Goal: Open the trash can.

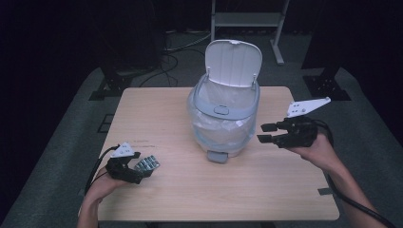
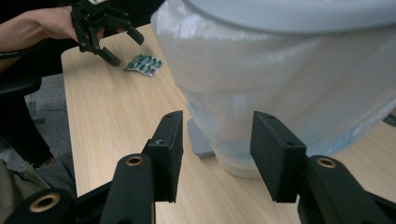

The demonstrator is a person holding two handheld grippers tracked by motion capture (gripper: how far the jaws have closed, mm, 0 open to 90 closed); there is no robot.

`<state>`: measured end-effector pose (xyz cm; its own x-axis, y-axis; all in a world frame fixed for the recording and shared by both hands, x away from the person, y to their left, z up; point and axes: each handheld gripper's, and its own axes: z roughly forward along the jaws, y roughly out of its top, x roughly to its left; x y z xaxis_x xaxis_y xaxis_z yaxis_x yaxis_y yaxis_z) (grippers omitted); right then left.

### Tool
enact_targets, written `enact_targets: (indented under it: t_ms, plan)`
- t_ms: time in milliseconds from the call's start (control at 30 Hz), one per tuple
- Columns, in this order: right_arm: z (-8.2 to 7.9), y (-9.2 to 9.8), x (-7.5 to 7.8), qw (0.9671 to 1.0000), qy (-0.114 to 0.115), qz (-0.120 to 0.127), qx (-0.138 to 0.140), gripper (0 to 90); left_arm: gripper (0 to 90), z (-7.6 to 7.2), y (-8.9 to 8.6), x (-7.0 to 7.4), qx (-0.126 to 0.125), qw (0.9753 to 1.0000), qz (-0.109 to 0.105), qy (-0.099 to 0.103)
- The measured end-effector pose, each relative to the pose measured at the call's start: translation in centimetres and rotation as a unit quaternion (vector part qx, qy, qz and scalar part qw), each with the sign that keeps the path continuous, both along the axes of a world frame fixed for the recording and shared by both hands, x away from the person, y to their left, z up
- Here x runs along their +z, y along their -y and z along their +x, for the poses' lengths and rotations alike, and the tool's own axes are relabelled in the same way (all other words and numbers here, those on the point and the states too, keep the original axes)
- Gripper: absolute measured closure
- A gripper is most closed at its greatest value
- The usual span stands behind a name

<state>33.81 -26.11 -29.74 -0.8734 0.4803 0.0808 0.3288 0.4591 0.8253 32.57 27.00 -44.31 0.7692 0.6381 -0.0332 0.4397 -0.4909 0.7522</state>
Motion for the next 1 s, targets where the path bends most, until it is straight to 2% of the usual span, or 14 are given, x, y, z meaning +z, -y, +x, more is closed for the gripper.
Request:
enact_targets:
  t_ms: [633, 733, 800, 1000]
  plan:
    - [-0.6, 1.5, -4.9, 0.9993, -0.024, -0.003, -0.028, 38.8, 7.7, 0.1, 0.1, -0.4, -0.005, 0.9999, 0.009, 0.002]
    - [-0.7, 1.5, -5.5, 0.9993, -0.027, -0.005, -0.027, 37.5, 7.7, 0.2, 0.1, -0.7, -0.003, 0.9999, 0.01, -0.001]
    - [-0.8, 1.6, -6.0, 0.9992, -0.028, -0.004, -0.027, 37.2, 7.8, 0.2, 0.1, -0.9, -0.002, 0.9998, 0.02, -0.002]
    - [-1.2, 1.9, -7.3, 0.9991, -0.033, -0.002, -0.029, 37.0, 7.8, 0.6, -0.2, -1.6, 0.011, 0.9997, 0.02, 0.001]
